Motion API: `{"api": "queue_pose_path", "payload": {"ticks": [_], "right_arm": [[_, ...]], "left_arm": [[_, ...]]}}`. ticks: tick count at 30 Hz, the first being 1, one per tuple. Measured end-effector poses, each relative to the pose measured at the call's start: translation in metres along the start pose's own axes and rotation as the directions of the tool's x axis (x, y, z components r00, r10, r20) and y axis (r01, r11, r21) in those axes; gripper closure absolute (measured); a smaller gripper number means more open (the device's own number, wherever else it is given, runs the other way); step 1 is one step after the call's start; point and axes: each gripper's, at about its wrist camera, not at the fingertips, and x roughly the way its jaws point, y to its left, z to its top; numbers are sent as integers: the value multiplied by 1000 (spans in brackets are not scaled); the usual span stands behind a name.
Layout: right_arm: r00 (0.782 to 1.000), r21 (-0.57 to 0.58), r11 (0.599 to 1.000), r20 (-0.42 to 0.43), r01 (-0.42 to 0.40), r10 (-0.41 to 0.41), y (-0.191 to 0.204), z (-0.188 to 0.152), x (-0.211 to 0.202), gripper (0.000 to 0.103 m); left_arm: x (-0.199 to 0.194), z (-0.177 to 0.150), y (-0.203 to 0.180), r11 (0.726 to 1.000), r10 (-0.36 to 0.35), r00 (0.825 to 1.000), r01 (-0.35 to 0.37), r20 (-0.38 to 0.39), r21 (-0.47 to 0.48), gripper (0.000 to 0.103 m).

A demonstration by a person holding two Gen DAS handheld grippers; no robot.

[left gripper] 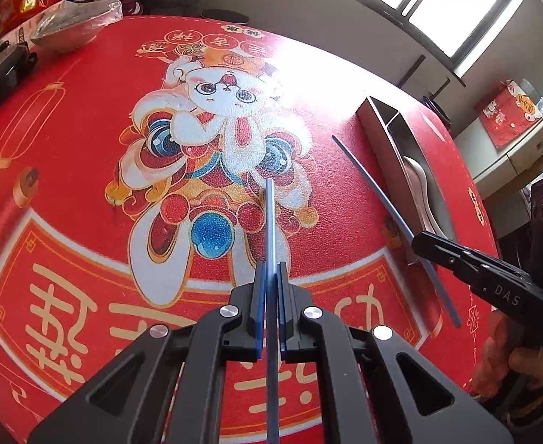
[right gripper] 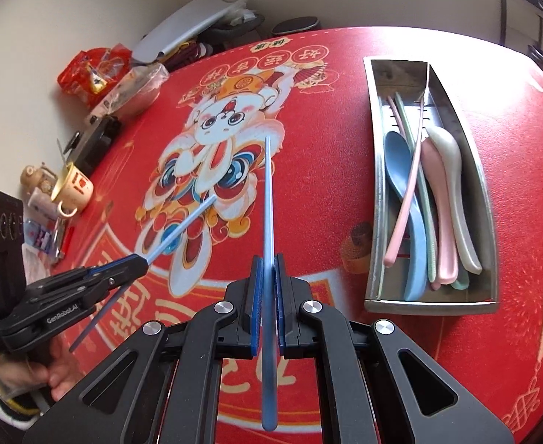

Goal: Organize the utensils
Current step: 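Drop the blue chopstick into the tray from the right tool while the left tool holds its own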

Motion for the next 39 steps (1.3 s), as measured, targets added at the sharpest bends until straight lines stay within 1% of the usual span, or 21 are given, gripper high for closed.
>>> {"api": "queue_pose_path", "payload": {"ticks": [3, 6, 9, 12, 15, 17, 22, 29, 32, 34, 39], "right_arm": [[999, 25, 1000, 41, -10, 9, -8, 6, -13, 97], [996, 62, 998, 85, -6, 0, -21, 14, -27, 97], [994, 116, 993, 112, 4, -17, -40, 22, -37, 97], [992, 171, 985, 119, 29, -50, -62, 31, -38, 97], [989, 220, 973, 110, 71, -97, -82, 39, -35, 97], [989, 248, 965, 94, 87, -113, -91, 44, -28, 97], [988, 288, 948, 39, 134, -152, -101, 57, -7, 97], [987, 315, 936, -22, 160, -161, -100, 74, 17, 97], [988, 350, 924, -65, 154, -140, -102, 75, 27, 95], [989, 357, 922, -63, 148, -134, -101, 74, 27, 95], [989, 315, 937, -41, 148, -142, -95, 65, 15, 94]], "left_arm": [[-3, 3, -5, 1000, 5, 1000, -5, 16, 3, 97], [-7, 5, -10, 1000, 6, 1000, -6, 31, 0, 97], [-10, 7, -12, 1000, 7, 999, -7, 42, -4, 97], [-14, 9, -12, 1000, 13, 998, -12, 55, -15, 97], [-19, 9, -10, 999, 22, 997, -20, 72, -31, 97], [-22, 10, -7, 999, 27, 996, -23, 82, -46, 97], [-30, 10, 0, 996, 49, 994, -41, 102, -80, 97], [-39, 5, 9, 992, 74, 990, -60, 120, -115, 97], [-43, 5, 13, 989, 82, 988, -65, 129, -134, 97], [-45, 5, 14, 988, 84, 987, -65, 135, -141, 97], [-44, 7, 10, 988, 82, 987, -63, 136, -138, 98]]}}
